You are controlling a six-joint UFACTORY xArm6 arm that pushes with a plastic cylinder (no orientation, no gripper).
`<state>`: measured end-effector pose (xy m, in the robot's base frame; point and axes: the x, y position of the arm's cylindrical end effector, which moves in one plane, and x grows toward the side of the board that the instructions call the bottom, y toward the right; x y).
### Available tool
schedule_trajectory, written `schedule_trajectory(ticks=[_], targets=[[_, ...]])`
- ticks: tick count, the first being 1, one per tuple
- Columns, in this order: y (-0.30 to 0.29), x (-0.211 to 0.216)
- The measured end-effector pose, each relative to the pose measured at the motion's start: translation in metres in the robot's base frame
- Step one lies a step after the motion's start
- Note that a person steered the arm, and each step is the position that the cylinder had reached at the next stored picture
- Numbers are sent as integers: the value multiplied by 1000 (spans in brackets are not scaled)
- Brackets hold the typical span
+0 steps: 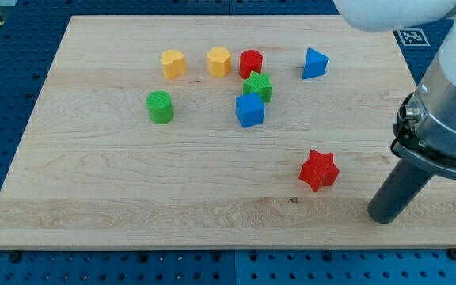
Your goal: Push the red star below the blue cube
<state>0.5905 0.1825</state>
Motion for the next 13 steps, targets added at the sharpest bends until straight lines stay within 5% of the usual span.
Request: schedule_trajectory(ticks=[5, 8, 11, 13], targets=[[-45, -45], [-120, -45], [-63, -52], [-81, -61]])
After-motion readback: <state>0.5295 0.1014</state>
